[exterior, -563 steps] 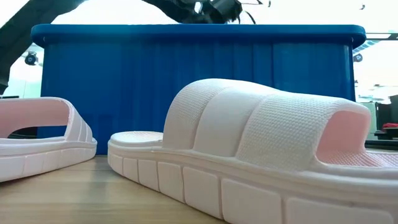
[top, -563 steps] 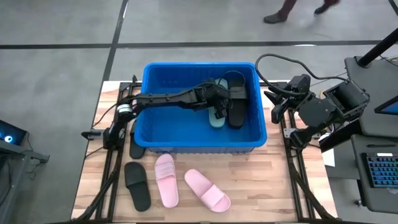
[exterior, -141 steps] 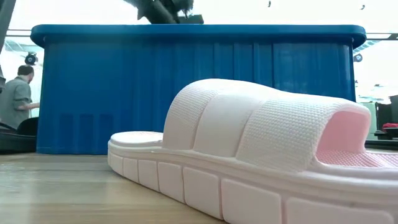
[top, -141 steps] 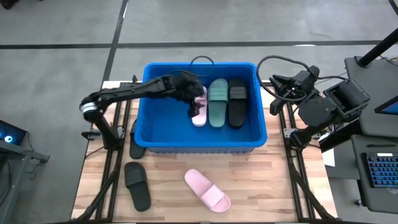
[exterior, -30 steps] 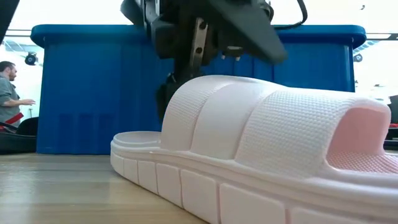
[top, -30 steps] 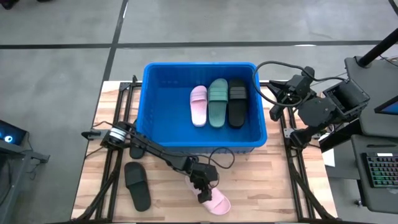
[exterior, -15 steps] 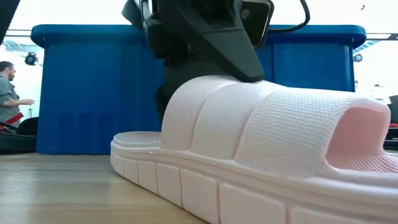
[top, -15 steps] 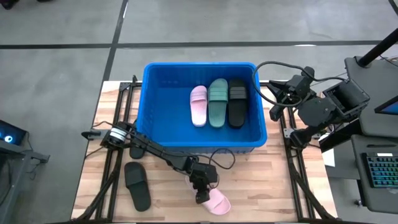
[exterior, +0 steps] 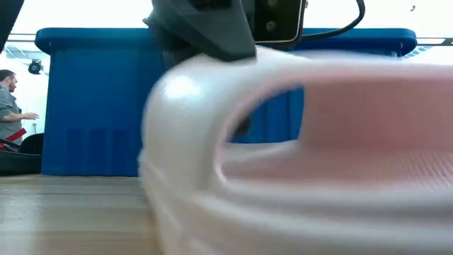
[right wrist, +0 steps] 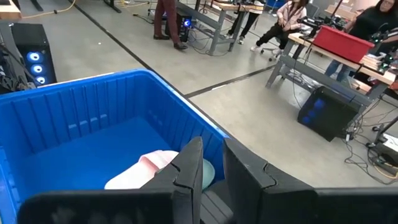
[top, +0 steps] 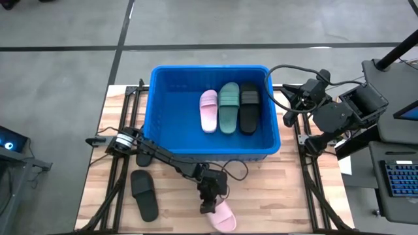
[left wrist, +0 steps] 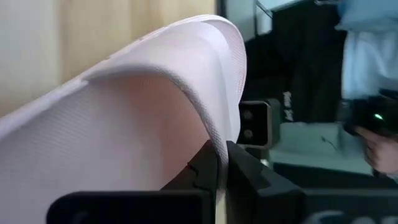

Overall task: Pick and place slides into bin
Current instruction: Put the pink slide into the blue bin

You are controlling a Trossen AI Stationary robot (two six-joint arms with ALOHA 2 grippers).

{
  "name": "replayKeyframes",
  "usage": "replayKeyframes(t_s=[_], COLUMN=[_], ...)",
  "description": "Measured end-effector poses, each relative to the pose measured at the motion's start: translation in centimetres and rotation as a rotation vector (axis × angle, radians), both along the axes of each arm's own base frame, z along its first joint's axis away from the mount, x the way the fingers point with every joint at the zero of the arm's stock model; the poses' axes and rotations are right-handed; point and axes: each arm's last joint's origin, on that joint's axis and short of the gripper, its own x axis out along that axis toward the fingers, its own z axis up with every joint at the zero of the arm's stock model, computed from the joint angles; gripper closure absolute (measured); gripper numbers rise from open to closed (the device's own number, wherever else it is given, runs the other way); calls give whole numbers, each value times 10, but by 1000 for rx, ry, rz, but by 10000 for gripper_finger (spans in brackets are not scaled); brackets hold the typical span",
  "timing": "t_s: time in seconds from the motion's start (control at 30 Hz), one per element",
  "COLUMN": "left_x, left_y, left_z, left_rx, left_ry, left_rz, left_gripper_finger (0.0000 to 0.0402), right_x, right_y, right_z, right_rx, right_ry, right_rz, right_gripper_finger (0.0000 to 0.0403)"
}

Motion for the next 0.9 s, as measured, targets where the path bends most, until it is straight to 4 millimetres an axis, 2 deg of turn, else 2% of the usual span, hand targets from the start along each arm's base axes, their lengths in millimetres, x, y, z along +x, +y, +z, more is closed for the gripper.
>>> replayKeyframes(t_s=[0.17, 0.43, 0.57, 0.8, 0.9], left_x=[0, -1, -2, -12, -16], left_y=[3, 14, 19, 26, 28], left_z=[4, 21, 22, 29, 40], left_rx=[-19, -10, 7, 65, 73], left_ry=[-2, -44, -26, 31, 13], left_rz=[-9, 10, 21, 38, 41], left_gripper_finger=[400, 401, 401, 401, 401], right_x=[0, 0, 0, 0, 0], right_y=[0, 0, 0, 0, 0], right_z=[0, 0, 0, 0, 0], right_rx=[-2, -17, -17, -15, -15], right_ry=[2, 17, 17, 17, 18], right_rz=[1, 8, 8, 10, 11], right_gripper_finger=[349, 349, 349, 349, 349])
